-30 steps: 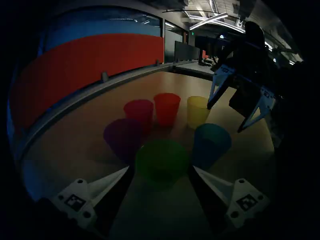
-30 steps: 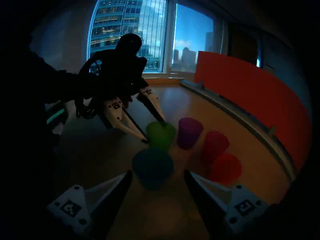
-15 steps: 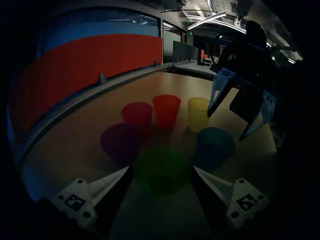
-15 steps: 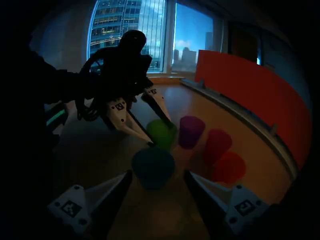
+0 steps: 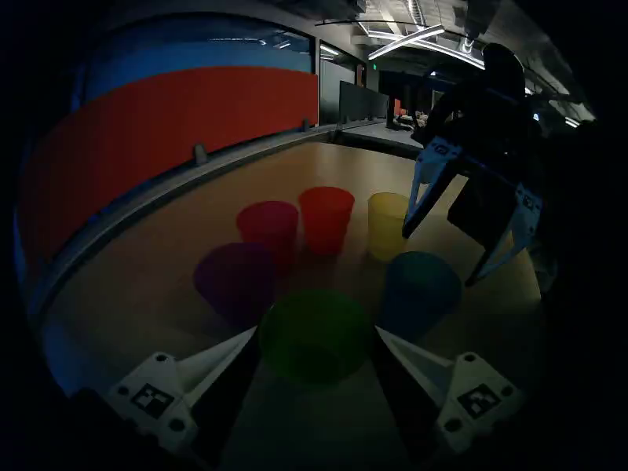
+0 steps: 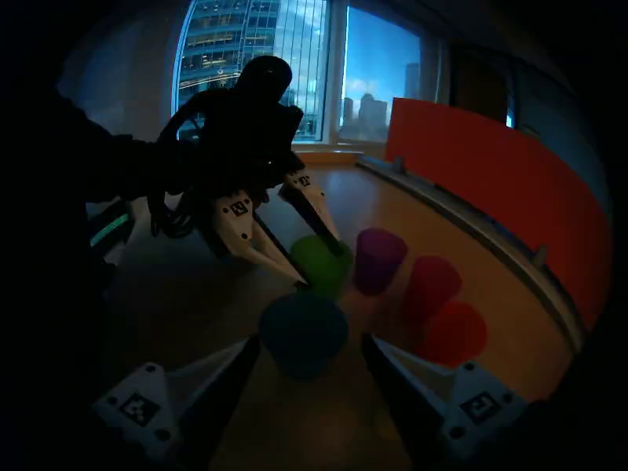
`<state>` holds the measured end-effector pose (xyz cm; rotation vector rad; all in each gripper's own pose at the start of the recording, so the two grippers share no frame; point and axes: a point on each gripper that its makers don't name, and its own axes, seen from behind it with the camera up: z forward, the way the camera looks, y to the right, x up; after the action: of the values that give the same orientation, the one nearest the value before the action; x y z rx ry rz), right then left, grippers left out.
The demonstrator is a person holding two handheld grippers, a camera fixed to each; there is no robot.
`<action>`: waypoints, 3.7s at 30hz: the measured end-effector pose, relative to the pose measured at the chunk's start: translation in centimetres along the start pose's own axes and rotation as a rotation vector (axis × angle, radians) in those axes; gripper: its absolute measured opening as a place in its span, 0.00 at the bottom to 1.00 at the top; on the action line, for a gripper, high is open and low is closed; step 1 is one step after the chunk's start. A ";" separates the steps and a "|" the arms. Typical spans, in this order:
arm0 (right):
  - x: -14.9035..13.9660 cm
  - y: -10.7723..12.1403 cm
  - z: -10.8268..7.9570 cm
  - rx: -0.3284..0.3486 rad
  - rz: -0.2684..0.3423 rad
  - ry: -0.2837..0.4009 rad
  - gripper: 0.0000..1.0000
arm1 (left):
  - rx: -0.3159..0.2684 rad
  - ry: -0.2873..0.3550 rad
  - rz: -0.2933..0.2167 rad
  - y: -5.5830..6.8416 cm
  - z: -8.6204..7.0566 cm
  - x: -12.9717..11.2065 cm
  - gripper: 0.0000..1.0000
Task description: Pour water
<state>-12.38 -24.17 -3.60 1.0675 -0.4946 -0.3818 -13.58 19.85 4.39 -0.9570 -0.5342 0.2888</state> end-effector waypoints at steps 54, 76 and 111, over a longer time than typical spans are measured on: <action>-1.2 -0.6 3.9 0.000 -0.017 -0.014 0.93 | 0.016 0.018 0.005 0.0 -0.6 0.2 0.86; 3.0 0.1 -1.8 -0.090 0.029 0.113 0.93 | 0.059 0.154 0.004 1.4 -5.0 5.5 0.86; 10.8 2.5 -9.8 -0.213 0.058 0.354 0.93 | 0.076 0.392 -0.029 2.4 -10.3 12.9 0.87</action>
<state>2.13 -21.57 -3.03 0.8871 -0.1639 -0.1824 2.91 19.95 1.53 -0.9030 -0.1767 0.0897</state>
